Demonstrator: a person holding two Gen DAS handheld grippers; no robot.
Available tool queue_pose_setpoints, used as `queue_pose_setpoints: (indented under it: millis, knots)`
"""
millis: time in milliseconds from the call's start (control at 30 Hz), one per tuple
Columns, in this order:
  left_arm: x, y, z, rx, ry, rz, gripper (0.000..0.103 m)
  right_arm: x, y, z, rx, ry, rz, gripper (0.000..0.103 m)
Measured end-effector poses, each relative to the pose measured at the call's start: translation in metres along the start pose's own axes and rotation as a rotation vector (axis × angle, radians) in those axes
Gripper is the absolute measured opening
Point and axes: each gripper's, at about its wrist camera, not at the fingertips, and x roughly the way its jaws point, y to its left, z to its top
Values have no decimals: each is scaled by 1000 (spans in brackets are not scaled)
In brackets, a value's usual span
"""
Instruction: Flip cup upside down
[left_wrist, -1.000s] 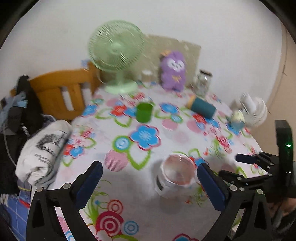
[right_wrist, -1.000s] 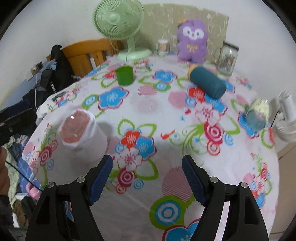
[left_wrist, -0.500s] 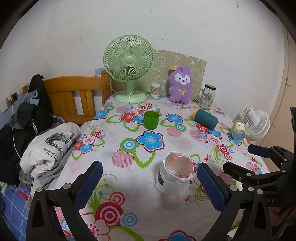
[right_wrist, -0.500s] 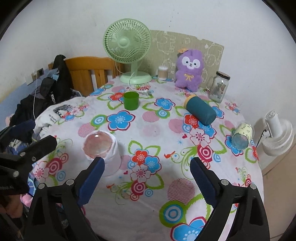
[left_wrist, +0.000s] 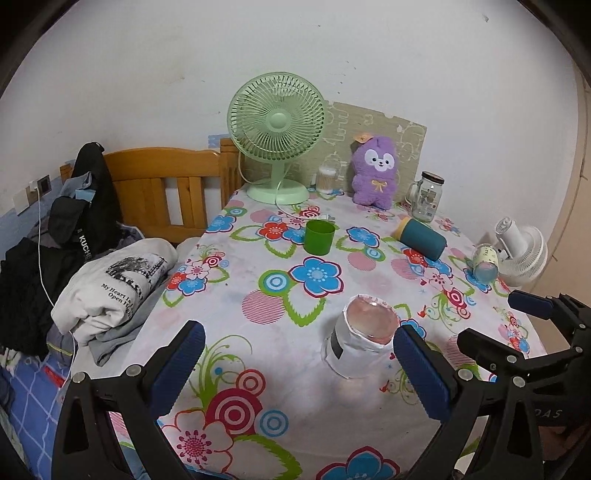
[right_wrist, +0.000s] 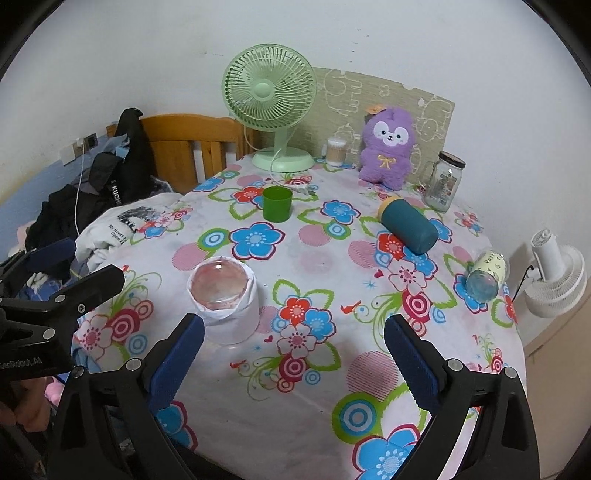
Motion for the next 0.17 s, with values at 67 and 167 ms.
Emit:
queue_pose_setpoints:
  millis: [67, 167]
  knots:
    - [0, 1, 0, -2, 0, 1, 103, 0, 0, 0, -1, -2, 0, 99]
    - [0, 1, 0, 0, 0, -1, 103, 0, 0, 1, 0, -2, -1, 99]
